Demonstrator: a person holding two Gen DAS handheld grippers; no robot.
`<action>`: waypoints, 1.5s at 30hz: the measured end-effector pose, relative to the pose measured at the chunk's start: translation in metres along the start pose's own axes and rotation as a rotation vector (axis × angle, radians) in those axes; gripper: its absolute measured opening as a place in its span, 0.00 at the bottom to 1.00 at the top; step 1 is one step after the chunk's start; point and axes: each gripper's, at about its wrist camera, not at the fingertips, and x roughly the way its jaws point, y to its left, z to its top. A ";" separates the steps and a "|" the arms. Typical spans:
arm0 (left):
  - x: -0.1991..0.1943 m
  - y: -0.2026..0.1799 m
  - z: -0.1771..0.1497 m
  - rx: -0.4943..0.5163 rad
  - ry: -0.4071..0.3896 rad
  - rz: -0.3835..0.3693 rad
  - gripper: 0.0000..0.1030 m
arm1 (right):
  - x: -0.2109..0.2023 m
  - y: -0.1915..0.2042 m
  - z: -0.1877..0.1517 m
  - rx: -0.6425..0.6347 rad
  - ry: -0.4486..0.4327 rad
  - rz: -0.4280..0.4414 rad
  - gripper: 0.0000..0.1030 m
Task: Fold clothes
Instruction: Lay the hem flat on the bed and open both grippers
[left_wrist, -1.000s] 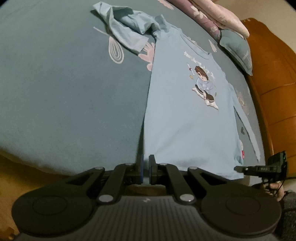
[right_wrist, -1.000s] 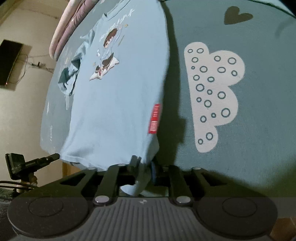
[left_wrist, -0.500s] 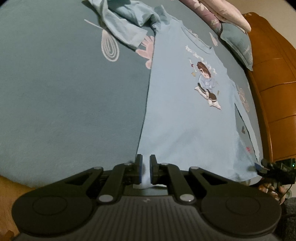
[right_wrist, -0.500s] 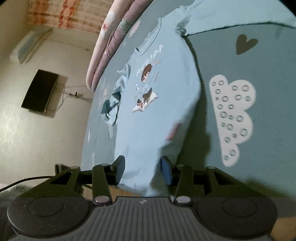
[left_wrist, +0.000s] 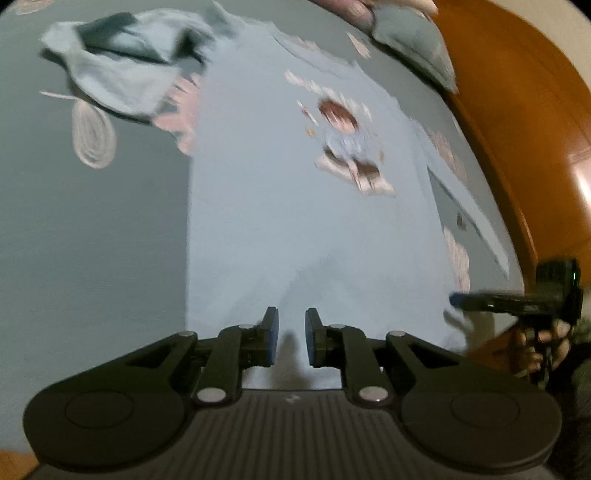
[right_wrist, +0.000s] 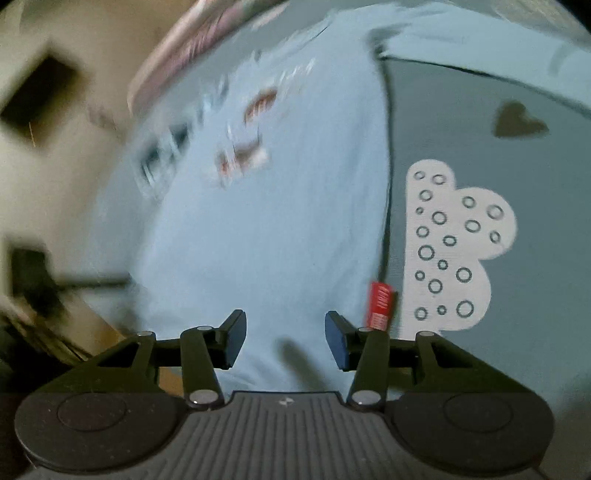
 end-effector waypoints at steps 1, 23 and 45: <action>0.003 0.000 -0.006 0.010 0.018 0.013 0.15 | 0.000 0.008 -0.004 -0.063 0.003 -0.030 0.51; -0.002 -0.060 -0.068 0.462 -0.124 0.118 0.35 | 0.018 0.085 -0.075 -0.493 -0.155 -0.305 0.61; 0.001 -0.097 -0.056 0.547 -0.365 0.253 0.57 | 0.007 0.096 -0.073 -0.366 -0.432 -0.347 0.77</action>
